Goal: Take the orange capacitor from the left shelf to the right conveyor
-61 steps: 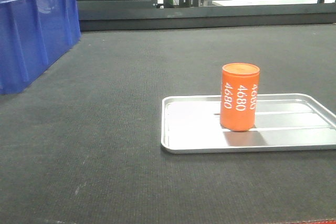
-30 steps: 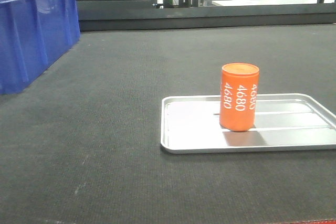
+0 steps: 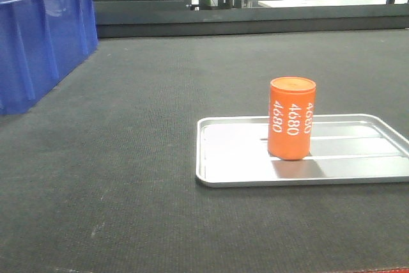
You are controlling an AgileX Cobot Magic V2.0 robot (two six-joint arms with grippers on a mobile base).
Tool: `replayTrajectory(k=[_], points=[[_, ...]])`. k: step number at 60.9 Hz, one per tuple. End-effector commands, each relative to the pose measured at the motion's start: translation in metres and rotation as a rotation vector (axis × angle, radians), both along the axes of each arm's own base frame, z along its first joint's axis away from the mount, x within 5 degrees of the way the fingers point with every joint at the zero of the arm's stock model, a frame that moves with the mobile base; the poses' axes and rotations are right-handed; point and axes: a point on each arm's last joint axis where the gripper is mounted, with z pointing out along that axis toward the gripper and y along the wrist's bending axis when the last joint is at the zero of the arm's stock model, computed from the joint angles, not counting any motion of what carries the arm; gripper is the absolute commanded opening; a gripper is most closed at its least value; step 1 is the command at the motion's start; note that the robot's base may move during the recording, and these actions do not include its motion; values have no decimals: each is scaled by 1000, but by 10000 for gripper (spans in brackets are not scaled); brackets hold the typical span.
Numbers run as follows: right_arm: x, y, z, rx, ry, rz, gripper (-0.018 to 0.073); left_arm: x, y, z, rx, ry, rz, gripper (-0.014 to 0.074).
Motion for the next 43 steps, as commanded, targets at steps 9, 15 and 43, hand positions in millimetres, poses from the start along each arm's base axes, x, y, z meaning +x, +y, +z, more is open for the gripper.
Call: replayTrajectory(k=[9, 15, 43], points=[[-3, 0, 10, -22, -127, -2, 55, 0, 0, 10, -15, -87, 2, -105], [-3, 0, 13, -21, -157, 0, 55, 0, 0, 10, -15, -87, 2, -105], [-3, 1, 15, -20, -182, 3, 55, 0, 0, 10, -15, -87, 2, -105]])
